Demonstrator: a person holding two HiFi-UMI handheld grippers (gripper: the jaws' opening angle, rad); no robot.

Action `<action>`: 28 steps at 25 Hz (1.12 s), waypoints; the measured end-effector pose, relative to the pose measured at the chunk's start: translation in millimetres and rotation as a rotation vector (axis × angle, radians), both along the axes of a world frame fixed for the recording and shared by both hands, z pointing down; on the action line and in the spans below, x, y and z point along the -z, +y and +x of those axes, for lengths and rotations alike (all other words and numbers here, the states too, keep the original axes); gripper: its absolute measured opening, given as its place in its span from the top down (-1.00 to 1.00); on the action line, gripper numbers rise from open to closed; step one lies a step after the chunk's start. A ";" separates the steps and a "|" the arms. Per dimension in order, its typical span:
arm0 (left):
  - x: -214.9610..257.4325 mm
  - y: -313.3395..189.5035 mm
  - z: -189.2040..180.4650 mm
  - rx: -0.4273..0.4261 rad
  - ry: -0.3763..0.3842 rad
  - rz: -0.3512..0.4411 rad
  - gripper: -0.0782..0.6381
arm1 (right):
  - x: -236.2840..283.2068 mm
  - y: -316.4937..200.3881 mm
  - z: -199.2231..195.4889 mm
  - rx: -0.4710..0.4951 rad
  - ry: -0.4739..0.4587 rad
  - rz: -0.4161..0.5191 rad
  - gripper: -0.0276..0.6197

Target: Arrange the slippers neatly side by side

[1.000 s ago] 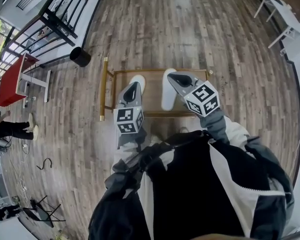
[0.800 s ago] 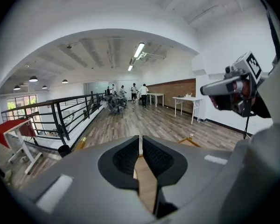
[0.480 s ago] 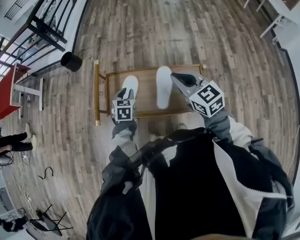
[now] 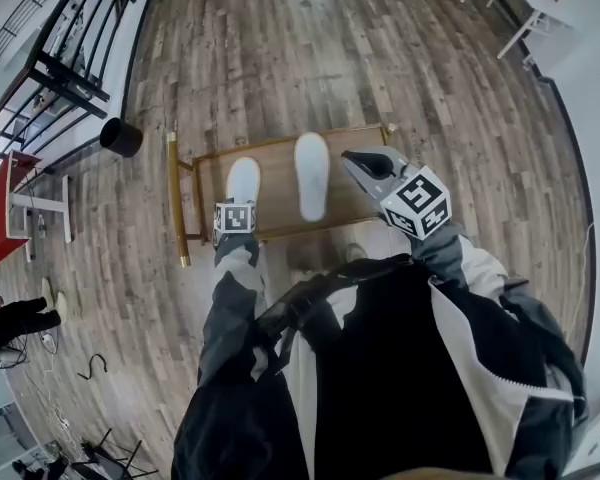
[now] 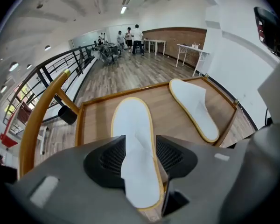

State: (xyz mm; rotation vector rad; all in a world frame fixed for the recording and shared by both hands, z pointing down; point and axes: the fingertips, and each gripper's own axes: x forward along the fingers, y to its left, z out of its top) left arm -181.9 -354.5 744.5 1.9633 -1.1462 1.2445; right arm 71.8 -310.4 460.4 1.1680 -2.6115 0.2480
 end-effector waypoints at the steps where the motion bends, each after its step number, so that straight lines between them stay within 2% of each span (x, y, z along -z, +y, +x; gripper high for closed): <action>1: -0.1 -8.9 -2.8 -0.009 -0.019 0.030 0.20 | -0.8 0.6 1.7 -0.003 0.004 -0.001 0.90; 3: -5.1 -18.3 -7.0 0.001 -0.030 0.045 0.20 | -2.4 0.8 6.0 -0.012 0.010 -0.004 0.90; 6: -18.5 -18.5 -8.0 0.020 -0.020 0.004 0.20 | -4.0 0.4 12.5 -0.028 0.017 -0.010 0.90; 10: -19.7 -25.4 -13.7 0.002 -0.063 0.023 0.23 | -6.8 1.5 16.8 -0.039 0.020 -0.014 0.90; 11: -20.2 -26.6 -15.7 0.008 -0.070 0.026 0.32 | -7.3 1.5 17.6 -0.040 0.021 -0.014 0.90; 12: -19.6 -27.0 -16.6 0.016 -0.071 0.025 0.60 | -7.6 1.3 18.4 -0.041 0.021 -0.015 0.90; 13: -18.0 -27.0 -16.1 0.023 -0.066 0.023 0.70 | -7.8 0.9 18.8 -0.041 0.021 -0.015 0.90; 20: -13.6 -23.0 -8.9 0.040 -0.024 0.003 0.71 | -9.3 -3.8 11.3 -0.020 0.019 -0.009 0.90; 28: 17.6 -29.9 9.7 0.093 0.102 0.129 0.71 | -11.4 -1.3 0.1 0.018 0.010 -0.012 0.90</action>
